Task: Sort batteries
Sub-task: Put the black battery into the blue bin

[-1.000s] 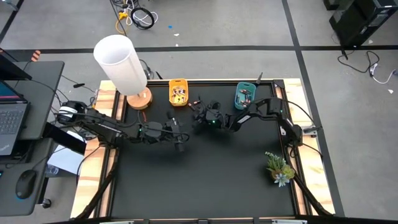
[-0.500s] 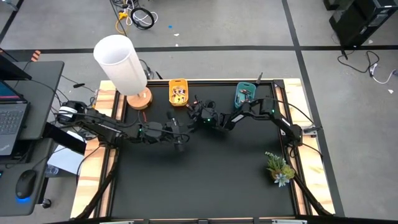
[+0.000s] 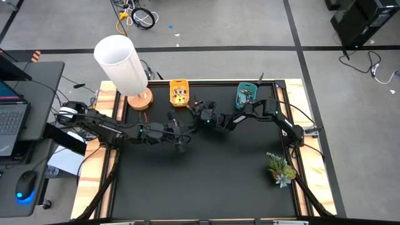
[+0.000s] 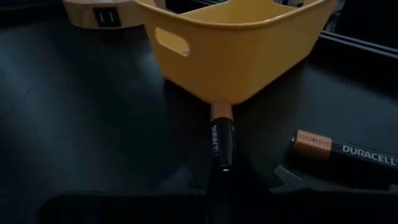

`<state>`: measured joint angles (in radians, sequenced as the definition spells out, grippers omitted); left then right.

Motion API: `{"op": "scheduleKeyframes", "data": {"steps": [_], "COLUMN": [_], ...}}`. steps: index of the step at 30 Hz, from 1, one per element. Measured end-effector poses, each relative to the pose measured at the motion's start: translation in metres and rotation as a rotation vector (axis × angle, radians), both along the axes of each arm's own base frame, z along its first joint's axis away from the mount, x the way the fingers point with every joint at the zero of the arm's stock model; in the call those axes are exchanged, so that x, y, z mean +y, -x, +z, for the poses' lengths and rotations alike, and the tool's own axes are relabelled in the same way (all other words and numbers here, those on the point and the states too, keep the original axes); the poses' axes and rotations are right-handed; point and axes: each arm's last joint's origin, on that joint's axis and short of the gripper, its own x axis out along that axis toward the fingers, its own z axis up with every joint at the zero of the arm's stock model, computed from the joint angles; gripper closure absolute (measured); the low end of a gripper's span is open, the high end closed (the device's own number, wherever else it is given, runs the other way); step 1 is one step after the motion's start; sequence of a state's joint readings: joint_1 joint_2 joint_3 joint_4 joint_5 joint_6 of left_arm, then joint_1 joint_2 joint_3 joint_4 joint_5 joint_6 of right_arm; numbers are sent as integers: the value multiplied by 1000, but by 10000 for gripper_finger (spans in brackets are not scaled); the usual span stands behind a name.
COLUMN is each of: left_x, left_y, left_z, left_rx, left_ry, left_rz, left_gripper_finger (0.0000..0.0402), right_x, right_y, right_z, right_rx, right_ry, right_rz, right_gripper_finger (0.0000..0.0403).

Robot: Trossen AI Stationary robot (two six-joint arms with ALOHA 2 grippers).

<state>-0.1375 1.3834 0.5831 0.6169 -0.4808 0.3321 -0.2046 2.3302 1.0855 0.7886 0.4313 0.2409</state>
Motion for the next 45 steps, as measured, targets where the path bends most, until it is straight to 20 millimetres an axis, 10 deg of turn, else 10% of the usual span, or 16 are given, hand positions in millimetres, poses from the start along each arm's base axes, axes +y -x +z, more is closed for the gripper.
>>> {"op": "scheduleKeyframes", "data": {"steps": [7, 14, 25, 33, 45], "left_x": [0, 0, 1, 1, -1], "left_y": [0, 2, 3, 3, 1], "left_z": [-1, -7, -11, -10, -5], "left_rx": [10, 67, 80, 66, -45], "left_ry": [-3, 11, 101, 102, 296], "left_rz": [7, 13, 36, 35, 24], "left_gripper_finger": [316, 316, 316, 316, 316], "right_x": [16, 31, 50, 49, 20], "right_y": [2, 25, 112, 156, 166], "right_z": [24, 92, 177, 183, 181], "right_rx": [93, 259, 416, 605, 805], "right_ry": [-44, -104, -156, -212, -356], "right_rz": [46, 79, -383, -609, -483], "right_gripper_finger": [354, 354, 354, 354, 354]}}
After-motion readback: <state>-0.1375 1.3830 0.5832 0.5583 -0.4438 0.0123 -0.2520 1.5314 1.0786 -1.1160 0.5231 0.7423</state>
